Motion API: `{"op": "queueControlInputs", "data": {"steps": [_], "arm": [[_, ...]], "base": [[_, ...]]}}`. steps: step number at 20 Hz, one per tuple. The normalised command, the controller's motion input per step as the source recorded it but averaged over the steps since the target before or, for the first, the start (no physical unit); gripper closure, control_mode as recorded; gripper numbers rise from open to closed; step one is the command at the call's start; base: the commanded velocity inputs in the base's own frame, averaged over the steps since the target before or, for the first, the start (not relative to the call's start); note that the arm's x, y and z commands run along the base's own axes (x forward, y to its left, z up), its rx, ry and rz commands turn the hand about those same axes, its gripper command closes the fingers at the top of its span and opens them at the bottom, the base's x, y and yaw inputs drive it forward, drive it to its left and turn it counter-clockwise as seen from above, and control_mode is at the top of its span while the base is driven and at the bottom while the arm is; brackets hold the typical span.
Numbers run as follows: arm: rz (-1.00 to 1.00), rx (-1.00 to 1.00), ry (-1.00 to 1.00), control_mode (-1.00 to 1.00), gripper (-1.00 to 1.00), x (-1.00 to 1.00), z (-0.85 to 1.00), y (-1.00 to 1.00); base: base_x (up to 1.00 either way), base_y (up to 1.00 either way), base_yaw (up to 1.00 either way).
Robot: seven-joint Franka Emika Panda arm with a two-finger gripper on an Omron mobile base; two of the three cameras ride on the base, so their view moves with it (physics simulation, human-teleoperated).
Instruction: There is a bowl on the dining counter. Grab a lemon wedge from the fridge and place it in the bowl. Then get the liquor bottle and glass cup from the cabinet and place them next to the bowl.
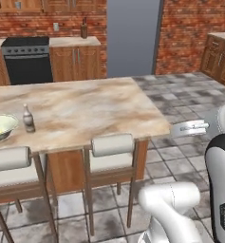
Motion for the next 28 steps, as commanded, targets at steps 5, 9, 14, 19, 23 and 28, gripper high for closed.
{"op": "queueControlInputs", "data": {"steps": [5,9,14,19,23,28], "arm": [[0.0,0.0,0.0,1.0,-1.0,0.0,0.0,0.0],[0.0,0.0,0.0,1.0,-1.0,0.0,0.0,0.0],[0.0,0.0,0.0,1.0,-1.0,0.0,0.0,0.0],[0.0,0.0,0.0,1.0,-1.0,0.0,0.0,0.0],[0.0,0.0,0.0,1.0,-1.0,0.0,0.0,0.0],[0.0,0.0,0.0,1.0,-1.0,0.0,0.0,0.0]], "base": [[0.07,-1.0,0.17],[0.15,-1.0,0.19],[0.36,-1.0,0.2],[0.58,-0.99,0.23],[0.82,-0.87,0.29],[0.86,-0.78,0.32]]}}
